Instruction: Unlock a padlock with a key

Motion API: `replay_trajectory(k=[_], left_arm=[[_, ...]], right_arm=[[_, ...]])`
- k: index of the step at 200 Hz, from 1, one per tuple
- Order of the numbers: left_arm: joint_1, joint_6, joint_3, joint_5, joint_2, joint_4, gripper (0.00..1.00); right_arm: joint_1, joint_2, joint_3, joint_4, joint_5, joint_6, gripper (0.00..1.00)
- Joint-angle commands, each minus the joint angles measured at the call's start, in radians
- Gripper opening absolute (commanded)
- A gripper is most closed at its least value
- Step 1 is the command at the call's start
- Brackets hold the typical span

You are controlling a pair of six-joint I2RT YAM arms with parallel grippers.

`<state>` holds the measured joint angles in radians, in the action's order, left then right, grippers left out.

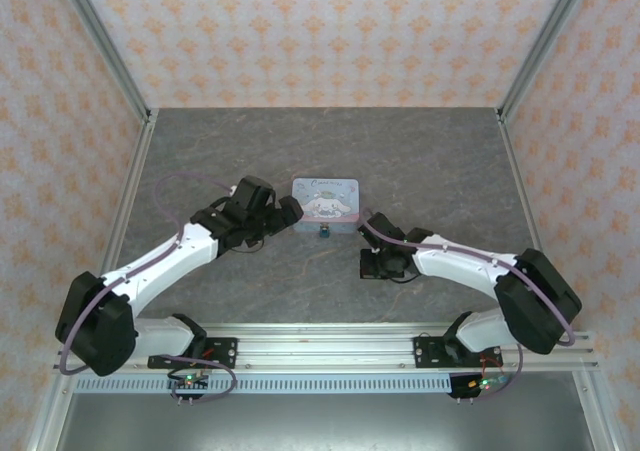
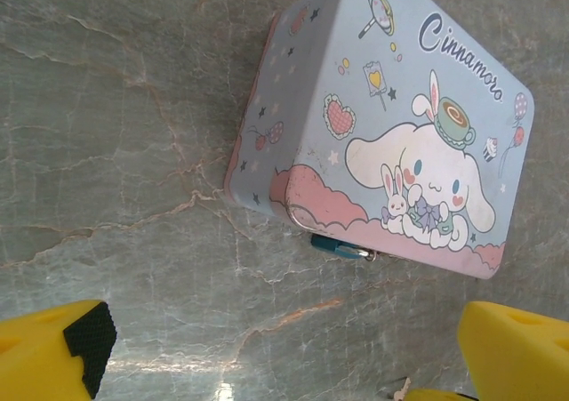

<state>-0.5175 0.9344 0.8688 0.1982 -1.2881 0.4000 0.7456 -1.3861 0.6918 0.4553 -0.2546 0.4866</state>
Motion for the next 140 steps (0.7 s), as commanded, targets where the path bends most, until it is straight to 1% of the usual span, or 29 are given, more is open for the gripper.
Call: replay_trajectory(k=[1, 9, 12, 18, 26, 32, 37, 44, 68, 97, 140], left_arm=[[-0.006, 0.002, 0.033, 0.021, -0.036, 0.017, 1.00], [-0.006, 0.006, 0.030, 0.024, -0.037, 0.011, 1.00], [-0.006, 0.006, 0.029, 0.024, -0.038, 0.009, 1.00], [-0.006, 0.007, 0.030, 0.026, -0.037, 0.005, 1.00], [-0.006, 0.010, 0.028, 0.027, -0.035, 0.001, 1.00], [-0.006, 0.008, 0.029, 0.028, -0.033, -0.002, 1.00], [-0.006, 0.008, 0.029, 0.028, -0.031, -0.003, 1.00], [-0.006, 0.006, 0.031, 0.029, -0.030, -0.003, 1.00], [-0.006, 0.000, 0.036, 0.025, -0.025, 0.004, 1.00], [-0.006, 0.002, 0.030, 0.022, -0.026, -0.001, 1.00], [-0.006, -0.001, 0.031, 0.029, -0.034, -0.007, 1.00]], right_arm=[[0.008, -0.024, 0.009, -0.016, -0.005, 0.002, 0.00], [0.008, -0.026, 0.006, -0.015, -0.002, -0.002, 0.00], [0.007, -0.027, 0.004, -0.015, -0.001, -0.003, 0.02], [0.008, -0.026, 0.002, -0.014, 0.003, -0.005, 0.08], [0.008, -0.022, -0.002, -0.014, 0.007, -0.004, 0.23], [0.008, -0.017, -0.006, -0.015, 0.011, -0.003, 0.31], [0.008, -0.014, -0.007, -0.013, 0.015, -0.001, 0.35], [0.008, -0.007, -0.010, -0.013, 0.018, 0.003, 0.39], [0.008, 0.023, -0.015, -0.004, 0.024, 0.023, 0.42], [0.008, 0.046, -0.021, 0.017, 0.037, 0.052, 0.43], [0.008, 0.035, -0.025, 0.037, 0.049, 0.060, 0.43]])
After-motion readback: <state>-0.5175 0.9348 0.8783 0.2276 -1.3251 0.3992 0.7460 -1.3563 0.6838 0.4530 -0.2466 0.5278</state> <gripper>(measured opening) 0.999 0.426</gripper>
